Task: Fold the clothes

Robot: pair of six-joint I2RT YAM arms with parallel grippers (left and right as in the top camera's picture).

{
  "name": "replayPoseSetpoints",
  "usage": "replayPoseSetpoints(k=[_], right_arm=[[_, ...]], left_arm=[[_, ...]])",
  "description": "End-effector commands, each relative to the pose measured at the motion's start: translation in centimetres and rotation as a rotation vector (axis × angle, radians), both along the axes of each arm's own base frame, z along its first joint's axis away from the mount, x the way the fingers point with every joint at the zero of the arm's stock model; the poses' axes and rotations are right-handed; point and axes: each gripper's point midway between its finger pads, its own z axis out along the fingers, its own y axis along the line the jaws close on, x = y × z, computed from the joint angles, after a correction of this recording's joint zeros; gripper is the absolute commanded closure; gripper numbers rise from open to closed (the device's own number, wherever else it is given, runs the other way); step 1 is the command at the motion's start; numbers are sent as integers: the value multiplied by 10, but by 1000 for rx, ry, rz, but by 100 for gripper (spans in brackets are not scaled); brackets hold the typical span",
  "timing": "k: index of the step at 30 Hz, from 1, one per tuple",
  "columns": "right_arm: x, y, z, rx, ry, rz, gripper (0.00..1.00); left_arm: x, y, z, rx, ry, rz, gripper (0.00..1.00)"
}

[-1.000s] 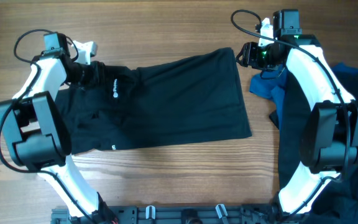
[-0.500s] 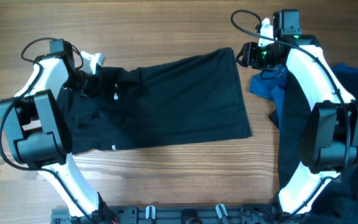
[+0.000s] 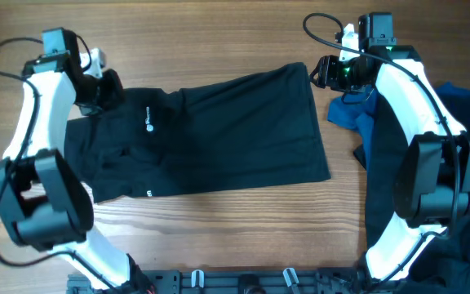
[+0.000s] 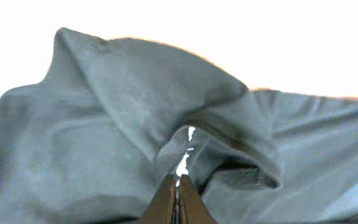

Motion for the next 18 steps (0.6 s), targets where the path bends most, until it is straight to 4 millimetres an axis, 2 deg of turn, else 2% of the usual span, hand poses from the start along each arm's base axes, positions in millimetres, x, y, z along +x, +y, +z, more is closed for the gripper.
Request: replayPoseSetpoints(k=[1,3,4,6,7,9,12,14,18], right_arm=[[0,-1,-3,0,9,-8,40],[0,0,-3,0,10,-8,40],[0,0,-3,0,11,-8,40],[0,0,-3,0,10,-8,40],[0,0,-3,0,10,-8,40],[0,0,-3,0,10,-8,40],[0,0,-3,0,9,-8,39],[0,-1,-3,0,10,-8,39],[0,-1,-3,0,9,-8,36]], left_arm=[[9,-3,26,29,-43,144,96],[7,-6,24,73,-32,123,96],[0,3,17,161,3,124,96],[-5,11,6,238,35,109,77],[-5,10,-3,250,37,62,71],[2,0,-24,228,13,-76,60],[17,-27,-39,127,-71,-282,51],[20,-37,-49,97,-105,-398,50],[9,-42,-68,82,-62,-498,60]])
